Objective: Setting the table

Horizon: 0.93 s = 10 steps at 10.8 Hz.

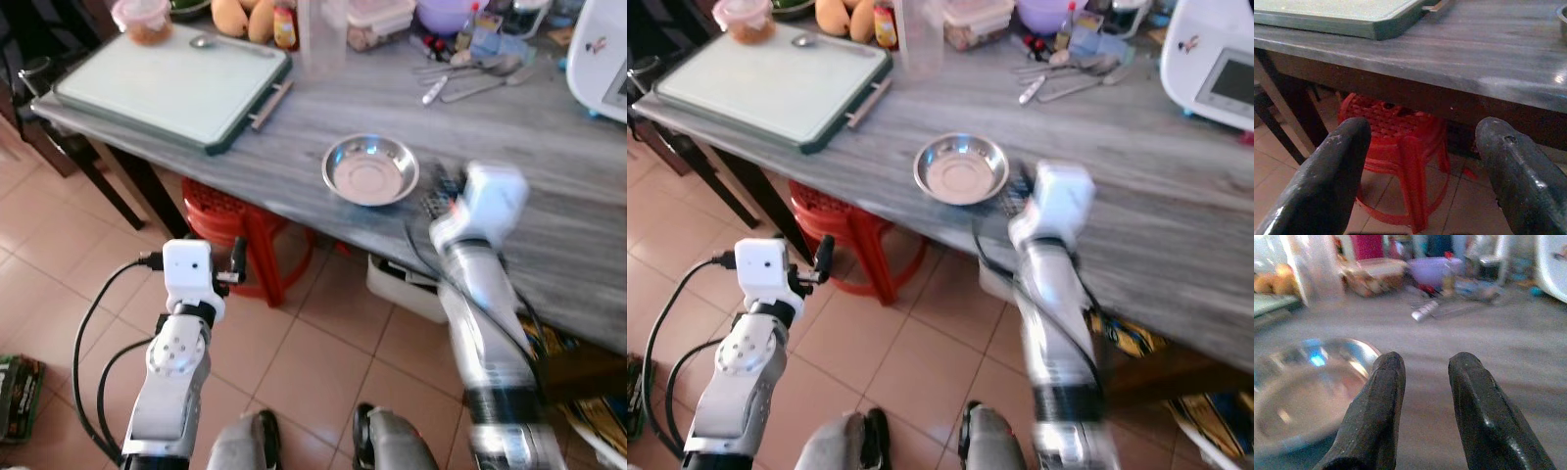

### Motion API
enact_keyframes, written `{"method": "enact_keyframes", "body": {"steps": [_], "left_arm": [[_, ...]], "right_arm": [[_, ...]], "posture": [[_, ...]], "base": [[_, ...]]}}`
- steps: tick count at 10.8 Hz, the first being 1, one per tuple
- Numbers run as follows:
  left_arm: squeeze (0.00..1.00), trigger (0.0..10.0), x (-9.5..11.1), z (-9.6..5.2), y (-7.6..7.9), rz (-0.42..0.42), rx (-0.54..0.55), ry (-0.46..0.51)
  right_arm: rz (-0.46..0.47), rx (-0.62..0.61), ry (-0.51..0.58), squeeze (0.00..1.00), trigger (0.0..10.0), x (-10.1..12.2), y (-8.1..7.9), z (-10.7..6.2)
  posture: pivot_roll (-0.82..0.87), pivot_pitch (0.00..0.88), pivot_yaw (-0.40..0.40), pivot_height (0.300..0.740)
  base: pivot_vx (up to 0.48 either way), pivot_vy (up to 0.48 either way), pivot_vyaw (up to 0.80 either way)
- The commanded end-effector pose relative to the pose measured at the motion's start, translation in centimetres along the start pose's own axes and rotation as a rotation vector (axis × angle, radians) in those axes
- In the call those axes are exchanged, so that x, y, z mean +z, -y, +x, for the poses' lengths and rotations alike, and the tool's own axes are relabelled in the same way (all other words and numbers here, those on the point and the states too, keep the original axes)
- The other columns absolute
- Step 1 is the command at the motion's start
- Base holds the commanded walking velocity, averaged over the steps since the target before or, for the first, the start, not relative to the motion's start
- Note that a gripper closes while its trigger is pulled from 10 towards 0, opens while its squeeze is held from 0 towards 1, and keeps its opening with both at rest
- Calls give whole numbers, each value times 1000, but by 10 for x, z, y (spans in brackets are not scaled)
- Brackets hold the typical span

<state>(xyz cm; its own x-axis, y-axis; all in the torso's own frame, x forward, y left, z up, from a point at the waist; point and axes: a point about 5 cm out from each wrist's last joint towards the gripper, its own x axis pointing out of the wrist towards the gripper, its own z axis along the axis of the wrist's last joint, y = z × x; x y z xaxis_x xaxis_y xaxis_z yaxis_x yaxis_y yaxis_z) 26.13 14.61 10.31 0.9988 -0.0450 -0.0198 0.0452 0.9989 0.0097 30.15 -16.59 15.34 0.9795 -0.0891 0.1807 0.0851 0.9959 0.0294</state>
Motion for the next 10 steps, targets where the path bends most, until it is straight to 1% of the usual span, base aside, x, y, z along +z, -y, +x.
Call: {"method": "enact_keyframes", "body": {"steps": [1,2,3,4,5,6,7,8,9,10], "left_arm": [[0,10000,-6,-2,-2,8,9,-26],[0,10000,-8,0,3,4,-13,-35],[0,10000,-10,1,7,2,-27,-40],[0,10000,-10,2,9,-2,-29,-40],[0,10000,-10,3,9,-5,-27,-36],[0,10000,-9,4,8,-5,-25,-34],[0,10000,-9,5,8,-3,-22,-32],[0,10000,-9,5,6,-3,-15,-28],[0,10000,-8,6,6,-4,-14,-27],[0,10000,-9,5,7,-5,-17,-28]], "right_arm": [[-18,-10,15,0,10000,4,2,-6],[-71,-13,-46,0,10000,-7,8,-22],[-126,-45,-59,0,10000,-10,11,-28],[-200,-47,-62,0,10000,-12,12,-29],[-148,3,-64,0,10000,-13,8,-31],[-190,22,-27,0,10000,-9,6,-29],[-145,14,-45,0,10000,-10,5,-28],[-125,3,-75,0,10000,-13,8,-31],[-119,-6,-49,0,10000,-10,11,-33],[-106,-4,-48,0,10000,-10,12,-34]], "posture": [[-58,159,46,740],[-67,153,49,740],[-76,140,45,740],[-76,134,42,740],[-75,128,41,740],[-76,127,38,740],[-78,136,40,740],[-78,136,40,740],[-78,129,41,740],[-81,130,43,740]], "base": [[-285,0,0],[-274,0,0],[-277,0,0],[-277,0,0],[-277,0,0],[-274,0,0],[-274,0,0],[-274,0,0],[-274,0,0],[-270,0,0]]}}
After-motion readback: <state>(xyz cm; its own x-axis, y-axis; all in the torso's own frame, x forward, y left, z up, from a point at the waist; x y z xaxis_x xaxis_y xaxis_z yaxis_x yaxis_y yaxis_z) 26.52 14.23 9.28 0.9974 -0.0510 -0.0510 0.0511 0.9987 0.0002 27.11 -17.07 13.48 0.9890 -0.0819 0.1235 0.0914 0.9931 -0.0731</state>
